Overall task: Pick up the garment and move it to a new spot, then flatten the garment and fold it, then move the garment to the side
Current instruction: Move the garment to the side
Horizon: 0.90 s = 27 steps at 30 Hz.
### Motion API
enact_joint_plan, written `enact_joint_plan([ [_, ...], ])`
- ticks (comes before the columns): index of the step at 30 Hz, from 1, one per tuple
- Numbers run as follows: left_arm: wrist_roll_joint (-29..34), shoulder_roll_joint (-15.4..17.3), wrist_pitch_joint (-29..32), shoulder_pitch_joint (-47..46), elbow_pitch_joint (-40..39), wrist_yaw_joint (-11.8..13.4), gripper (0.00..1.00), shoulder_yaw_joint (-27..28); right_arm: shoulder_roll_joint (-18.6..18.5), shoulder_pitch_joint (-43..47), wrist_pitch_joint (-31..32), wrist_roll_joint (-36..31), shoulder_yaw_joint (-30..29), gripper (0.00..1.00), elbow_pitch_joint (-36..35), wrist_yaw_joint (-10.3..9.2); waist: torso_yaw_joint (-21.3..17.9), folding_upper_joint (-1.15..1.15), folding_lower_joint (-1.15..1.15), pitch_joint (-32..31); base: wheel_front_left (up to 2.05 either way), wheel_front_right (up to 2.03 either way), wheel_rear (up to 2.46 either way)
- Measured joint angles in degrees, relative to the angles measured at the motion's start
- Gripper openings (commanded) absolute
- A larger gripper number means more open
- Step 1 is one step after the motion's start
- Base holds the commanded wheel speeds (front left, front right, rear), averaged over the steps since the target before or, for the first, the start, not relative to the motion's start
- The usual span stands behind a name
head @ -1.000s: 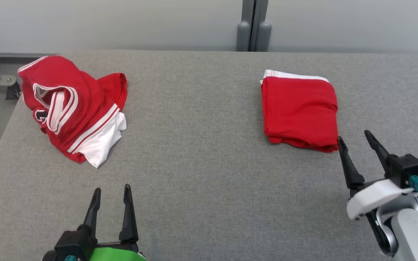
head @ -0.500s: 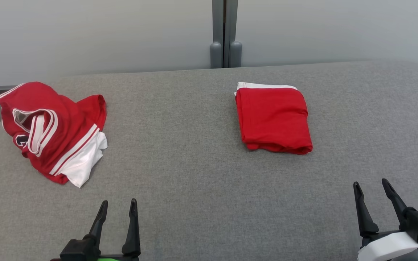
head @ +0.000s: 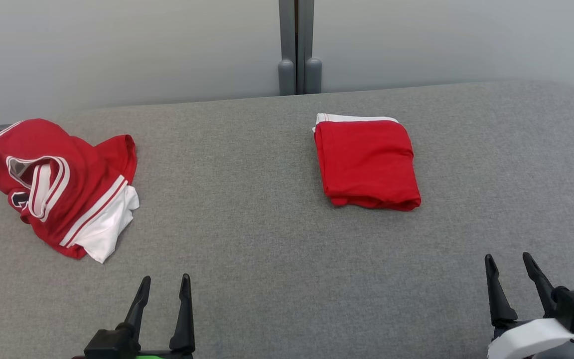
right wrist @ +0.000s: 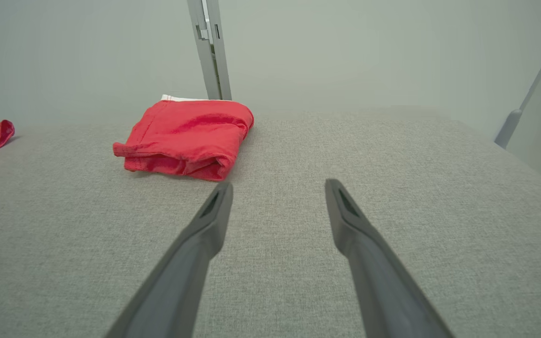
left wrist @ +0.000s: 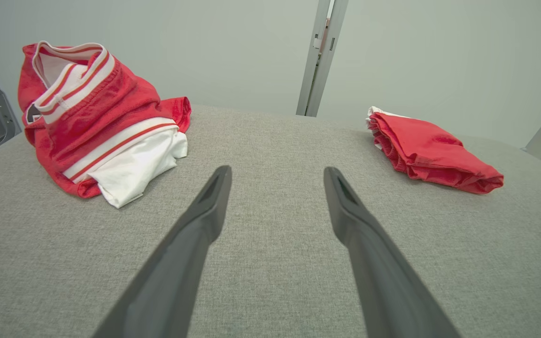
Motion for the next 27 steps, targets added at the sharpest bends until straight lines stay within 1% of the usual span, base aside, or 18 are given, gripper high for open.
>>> enact_joint_plan([
  [1,-0.04,0.00,0.00,-0.01,-0.09,0.01,1.00,-0.07,-0.01,-0.60,0.00,0.80,0.13,1.00,0.98,0.00,0.06,0.00,0.00,0.17,0.00,0.00,0.00],
  [3,-0.30,0.00,0.00,-0.08,-0.33,0.03,1.00,-0.33,-1.42,-3.33,0.16,1.83,1.76,1.00,3.18,0.02,0.17,0.00,0.00,0.84,0.00,0.00,0.00],
  [5,-0.37,0.01,0.00,-0.26,-0.44,0.02,1.00,-0.68,-2.56,-7.74,3.02,3.38,1.86,1.00,5.13,0.00,0.26,0.00,0.00,1.67,0.00,0.00,0.00],
  [10,-0.38,0.00,0.00,-2.46,-0.74,-0.57,1.00,-1.36,-3.24,-21.63,17.20,10.29,0.75,1.00,9.83,-0.01,0.83,0.00,0.00,4.50,0.00,0.00,0.00],
  [12,-0.38,0.01,0.00,-3.49,-0.67,-1.03,1.00,-1.88,-3.98,-26.20,22.95,10.84,0.85,1.00,11.83,-0.01,1.28,0.00,0.00,5.74,0.00,0.00,0.00],
  [14,-0.38,0.00,0.00,-4.80,-0.46,-1.55,1.00,-2.69,-3.20,-30.70,29.24,12.67,-0.58,1.00,15.01,-0.04,2.02,0.00,0.00,7.11,0.00,0.00,0.00],
  [15,-0.38,0.00,0.00,-5.16,-0.29,-1.70,1.00,-3.08,-3.24,-32.09,31.28,12.45,-0.40,1.00,16.07,-0.04,2.42,0.00,0.00,7.58,0.00,0.00,0.00],
  [17,-0.27,0.00,0.00,-5.72,0.05,-2.12,1.00,-3.98,-2.58,-35.74,34.88,12.69,-2.90,1.00,19.25,-0.01,3.72,0.00,0.00,8.57,0.00,0.00,0.00],
  [21,-0.37,0.02,0.00,-7.09,0.56,-2.71,1.00,-5.80,-2.34,-41.38,37.94,9.78,-7.70,1.00,25.15,-0.04,6.35,0.00,0.00,10.29,0.00,0.00,0.00],
  [24,-0.73,0.02,0.00,-7.79,0.87,-3.01,1.00,-7.48,-1.74,-44.53,38.45,7.30,-11.54,1.00,29.49,-0.04,8.72,0.00,0.00,11.59,0.00,0.00,0.00],
  [27,-1.24,0.01,0.00,-8.18,1.27,-3.04,1.00,-9.00,-1.41,-46.32,38.29,5.37,-14.03,1.00,32.83,-0.04,10.96,0.00,0.00,12.66,0.00,0.00,0.00],
])
